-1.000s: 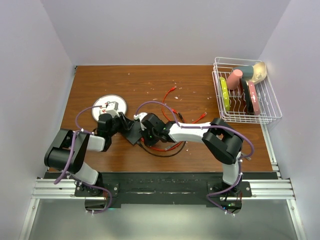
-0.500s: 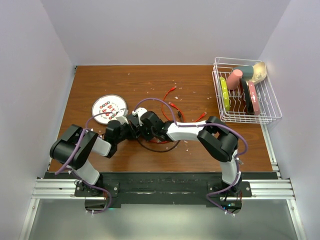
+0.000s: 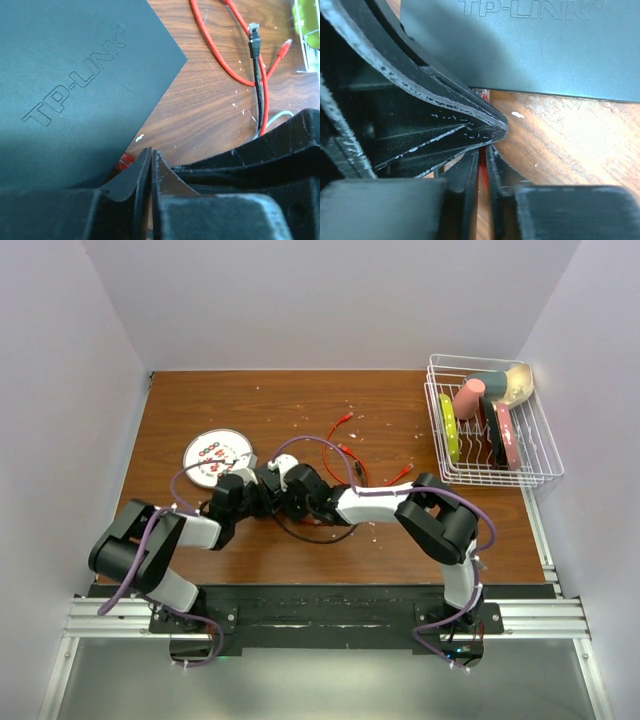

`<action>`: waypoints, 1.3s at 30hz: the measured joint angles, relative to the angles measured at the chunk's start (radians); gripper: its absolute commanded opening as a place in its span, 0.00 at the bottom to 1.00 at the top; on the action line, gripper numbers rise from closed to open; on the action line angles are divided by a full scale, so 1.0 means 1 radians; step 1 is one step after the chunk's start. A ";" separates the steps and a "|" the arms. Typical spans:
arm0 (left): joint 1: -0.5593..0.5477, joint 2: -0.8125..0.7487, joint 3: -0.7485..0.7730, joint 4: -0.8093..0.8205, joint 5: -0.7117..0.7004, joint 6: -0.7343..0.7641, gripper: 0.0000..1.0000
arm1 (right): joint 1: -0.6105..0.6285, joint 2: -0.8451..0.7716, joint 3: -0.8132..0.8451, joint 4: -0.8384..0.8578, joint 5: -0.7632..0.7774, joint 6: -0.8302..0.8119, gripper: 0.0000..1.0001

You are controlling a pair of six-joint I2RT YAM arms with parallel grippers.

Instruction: Insert the plug into the switch port

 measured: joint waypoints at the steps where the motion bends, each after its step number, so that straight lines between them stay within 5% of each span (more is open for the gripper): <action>1: 0.000 -0.016 0.011 -0.035 -0.004 0.006 0.22 | -0.001 -0.005 -0.015 0.024 0.002 0.006 0.32; 11: 0.025 -0.126 0.144 -0.296 0.062 0.042 0.38 | -0.029 -0.112 -0.170 0.180 0.066 0.019 0.68; 21: 0.114 -0.099 0.283 -0.369 0.175 0.080 0.46 | -0.031 -0.199 -0.188 0.286 0.080 0.029 0.73; 33: 0.148 0.186 0.576 -0.499 0.092 0.194 0.47 | -0.032 -0.204 -0.194 0.270 0.079 0.041 0.74; 39: 0.160 0.284 0.662 -0.515 0.055 0.228 0.47 | -0.032 -0.208 -0.195 0.245 0.070 0.042 0.66</action>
